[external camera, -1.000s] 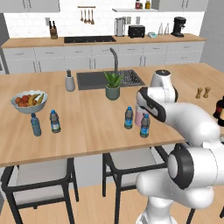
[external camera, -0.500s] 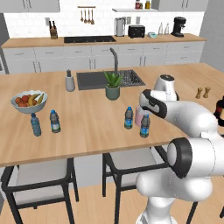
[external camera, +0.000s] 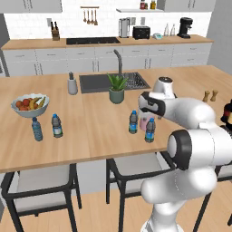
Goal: Move the plastic bottles in the middle to the plastics group, and the glass bottles in the middle to the glass group.
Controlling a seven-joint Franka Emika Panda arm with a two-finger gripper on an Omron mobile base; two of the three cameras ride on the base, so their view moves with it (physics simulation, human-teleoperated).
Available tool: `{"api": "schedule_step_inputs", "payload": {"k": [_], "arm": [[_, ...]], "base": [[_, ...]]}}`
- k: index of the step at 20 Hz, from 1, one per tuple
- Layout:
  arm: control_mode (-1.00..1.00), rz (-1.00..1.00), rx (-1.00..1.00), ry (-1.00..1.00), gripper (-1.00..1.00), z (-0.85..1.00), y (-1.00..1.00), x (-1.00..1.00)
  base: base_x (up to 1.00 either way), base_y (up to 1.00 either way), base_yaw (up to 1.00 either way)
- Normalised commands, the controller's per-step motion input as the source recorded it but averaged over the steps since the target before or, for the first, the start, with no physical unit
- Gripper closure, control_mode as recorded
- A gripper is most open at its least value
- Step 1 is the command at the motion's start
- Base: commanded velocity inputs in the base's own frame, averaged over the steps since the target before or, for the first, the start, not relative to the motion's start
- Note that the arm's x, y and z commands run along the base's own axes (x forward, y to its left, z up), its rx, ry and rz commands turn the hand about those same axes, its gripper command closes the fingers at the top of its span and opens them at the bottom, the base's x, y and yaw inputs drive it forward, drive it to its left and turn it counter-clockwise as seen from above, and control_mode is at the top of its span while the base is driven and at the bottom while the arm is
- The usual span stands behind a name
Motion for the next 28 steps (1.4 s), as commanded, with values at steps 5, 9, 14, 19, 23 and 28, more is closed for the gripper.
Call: {"api": "schedule_step_inputs", "payload": {"k": [5, 9, 14, 19, 23, 28], "arm": [[-1.0, 0.0, 0.0, 0.0, -1.0, -0.14, 0.0, -0.09], [-1.0, 0.0, 0.0, 0.0, -1.0, -0.05, 0.0, -0.32], [-1.0, 0.0, 0.0, 0.0, -1.0, -0.15, 0.0, 0.06], [-1.0, 0.0, 0.0, 0.0, -1.0, -0.2, -0.07, 0.22], [-1.0, 0.0, 0.0, 0.03, -1.0, -0.2, -0.15, 0.24], [-1.0, 0.0, 0.0, 0.02, -1.0, -0.08, -0.06, 0.1]], "base": [[0.0, 0.0, 0.0], [0.0, 0.0, 0.0], [0.0, 0.0, 0.0], [0.0, 0.0, 0.0], [0.0, 0.0, 0.0], [0.0, 0.0, 0.0]]}}
